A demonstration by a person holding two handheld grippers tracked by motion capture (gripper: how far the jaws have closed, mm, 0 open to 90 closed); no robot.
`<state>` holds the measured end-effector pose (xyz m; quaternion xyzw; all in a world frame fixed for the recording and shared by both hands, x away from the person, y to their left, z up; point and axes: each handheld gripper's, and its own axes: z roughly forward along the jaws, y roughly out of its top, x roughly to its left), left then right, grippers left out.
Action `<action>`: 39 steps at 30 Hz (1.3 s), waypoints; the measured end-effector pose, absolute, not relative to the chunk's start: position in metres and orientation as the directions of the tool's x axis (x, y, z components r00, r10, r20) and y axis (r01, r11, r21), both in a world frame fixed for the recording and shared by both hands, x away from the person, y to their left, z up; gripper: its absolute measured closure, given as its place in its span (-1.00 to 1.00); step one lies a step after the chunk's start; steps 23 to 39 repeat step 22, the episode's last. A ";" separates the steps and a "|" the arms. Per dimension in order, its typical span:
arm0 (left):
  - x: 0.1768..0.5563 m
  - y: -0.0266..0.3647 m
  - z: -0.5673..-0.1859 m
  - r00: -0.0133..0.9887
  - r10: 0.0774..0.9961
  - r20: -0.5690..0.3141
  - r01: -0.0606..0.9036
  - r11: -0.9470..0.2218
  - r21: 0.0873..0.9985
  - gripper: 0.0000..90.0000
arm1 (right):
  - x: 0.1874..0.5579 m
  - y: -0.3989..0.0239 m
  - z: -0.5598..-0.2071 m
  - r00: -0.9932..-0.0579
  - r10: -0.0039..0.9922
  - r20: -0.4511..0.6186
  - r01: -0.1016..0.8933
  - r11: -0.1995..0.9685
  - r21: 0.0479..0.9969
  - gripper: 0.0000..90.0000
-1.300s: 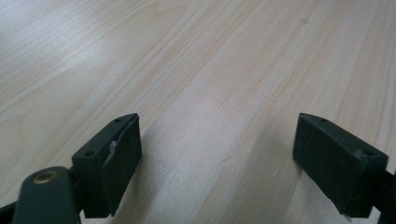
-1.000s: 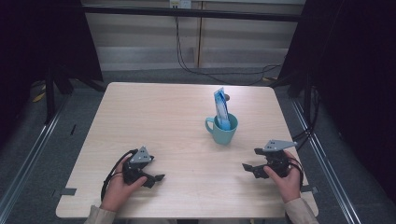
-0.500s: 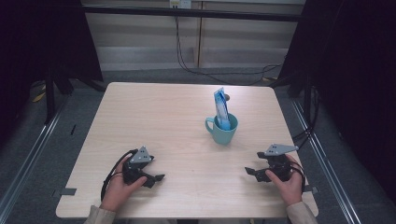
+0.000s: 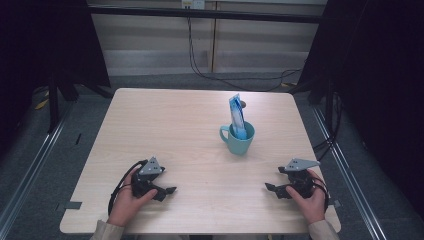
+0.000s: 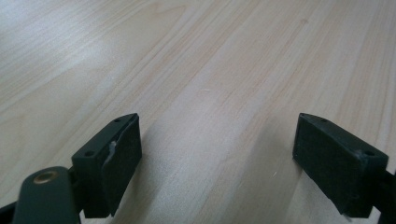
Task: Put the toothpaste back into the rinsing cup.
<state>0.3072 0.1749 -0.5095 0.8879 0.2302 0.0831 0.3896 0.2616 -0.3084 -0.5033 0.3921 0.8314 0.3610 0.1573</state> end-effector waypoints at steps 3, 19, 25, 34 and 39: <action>0.307 0.175 -0.510 0.880 0.474 -0.032 0.344 -0.590 0.731 -0.66 | 0.260 -0.309 -0.505 -0.643 0.766 0.004 0.536 0.446 0.717 -0.66; 0.307 0.175 -0.509 0.879 0.475 -0.030 0.344 -0.591 0.730 -0.66 | 0.260 -0.319 -0.512 -0.632 0.775 0.026 0.548 0.422 0.722 -0.69; 0.307 0.175 -0.509 0.879 0.475 -0.028 0.343 -0.591 0.730 -0.66 | 0.261 -0.320 -0.512 -0.636 0.771 0.029 0.547 0.423 0.723 -0.70; 0.307 0.175 -0.509 0.879 0.475 -0.028 0.343 -0.591 0.730 -0.66 | 0.261 -0.320 -0.512 -0.636 0.771 0.029 0.547 0.423 0.723 -0.70; 0.307 0.175 -0.509 0.879 0.475 -0.028 0.343 -0.591 0.730 -0.66 | 0.261 -0.320 -0.512 -0.636 0.771 0.029 0.547 0.423 0.723 -0.70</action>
